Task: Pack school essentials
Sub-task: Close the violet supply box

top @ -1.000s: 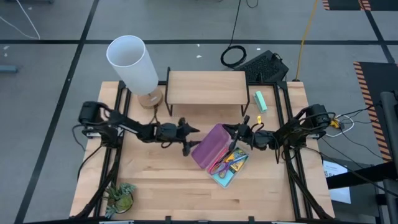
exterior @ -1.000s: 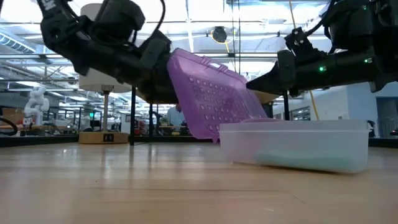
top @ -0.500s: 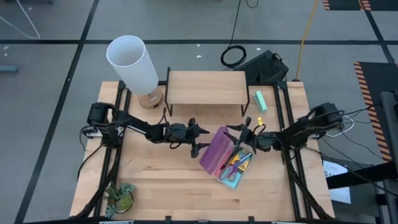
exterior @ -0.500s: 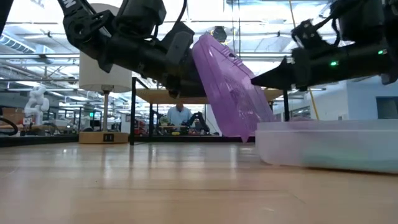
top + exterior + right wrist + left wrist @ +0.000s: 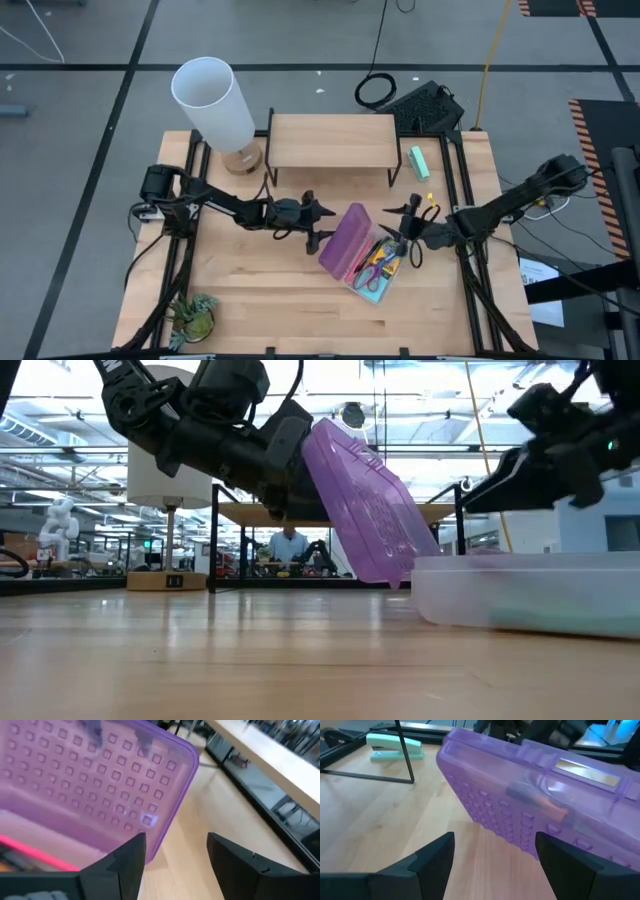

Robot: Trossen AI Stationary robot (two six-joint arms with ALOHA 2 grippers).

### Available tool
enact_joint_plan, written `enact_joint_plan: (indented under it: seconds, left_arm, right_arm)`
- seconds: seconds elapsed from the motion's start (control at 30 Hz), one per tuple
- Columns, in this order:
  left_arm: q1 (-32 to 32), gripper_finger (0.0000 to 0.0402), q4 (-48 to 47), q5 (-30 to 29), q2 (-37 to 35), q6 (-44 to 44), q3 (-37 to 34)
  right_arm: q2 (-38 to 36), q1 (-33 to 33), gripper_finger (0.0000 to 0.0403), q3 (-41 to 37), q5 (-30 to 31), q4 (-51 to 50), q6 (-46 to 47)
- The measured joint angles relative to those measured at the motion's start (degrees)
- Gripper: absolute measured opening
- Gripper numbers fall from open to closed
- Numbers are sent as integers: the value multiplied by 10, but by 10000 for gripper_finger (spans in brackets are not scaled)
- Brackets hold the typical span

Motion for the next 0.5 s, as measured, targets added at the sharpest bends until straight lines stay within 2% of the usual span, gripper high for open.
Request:
enact_joint_plan:
  seconds: [0.17,0.33,0.5]
  left_arm:
    - [0,282,-10,0,0,11,0]
    - [0,282,-12,0,0,13,0]
    - [0,282,-12,-1,0,12,0]
  right_arm:
    - [-45,37,204,78,-46,-240,129]
    - [-55,58,204,113,-171,-342,167]
    - [-82,74,203,138,-254,-431,247]
